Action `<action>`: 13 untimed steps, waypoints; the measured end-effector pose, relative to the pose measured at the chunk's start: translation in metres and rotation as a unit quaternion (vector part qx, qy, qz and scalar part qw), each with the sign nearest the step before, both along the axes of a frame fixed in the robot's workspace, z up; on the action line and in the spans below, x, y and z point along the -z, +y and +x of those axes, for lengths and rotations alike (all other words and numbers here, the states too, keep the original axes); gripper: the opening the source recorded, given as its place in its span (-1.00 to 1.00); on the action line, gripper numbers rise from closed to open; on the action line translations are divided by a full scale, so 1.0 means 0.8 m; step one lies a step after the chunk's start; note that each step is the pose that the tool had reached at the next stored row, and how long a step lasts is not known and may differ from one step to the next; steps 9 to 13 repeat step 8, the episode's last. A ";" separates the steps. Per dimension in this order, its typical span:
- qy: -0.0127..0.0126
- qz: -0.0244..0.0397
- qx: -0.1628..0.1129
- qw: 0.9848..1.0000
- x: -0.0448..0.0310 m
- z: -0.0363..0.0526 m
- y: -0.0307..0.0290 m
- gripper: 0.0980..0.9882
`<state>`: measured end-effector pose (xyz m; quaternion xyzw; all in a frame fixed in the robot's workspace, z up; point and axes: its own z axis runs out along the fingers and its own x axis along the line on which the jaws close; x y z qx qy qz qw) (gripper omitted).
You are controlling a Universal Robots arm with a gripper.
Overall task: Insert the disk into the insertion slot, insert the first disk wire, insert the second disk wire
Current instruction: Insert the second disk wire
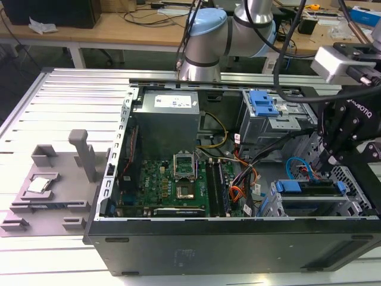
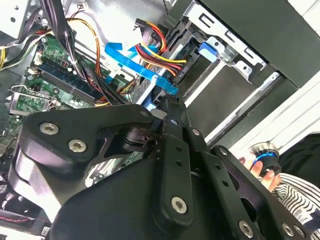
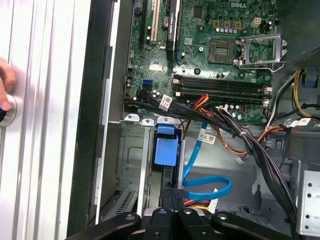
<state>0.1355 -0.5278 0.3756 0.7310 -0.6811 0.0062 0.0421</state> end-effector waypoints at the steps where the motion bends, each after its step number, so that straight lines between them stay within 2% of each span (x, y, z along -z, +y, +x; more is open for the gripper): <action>1: 0.000 0.000 0.000 1.000 -0.0005 0.000 0.0000 -0.98; 13: 0.000 0.000 0.000 1.000 -0.0011 0.000 0.0000 -0.98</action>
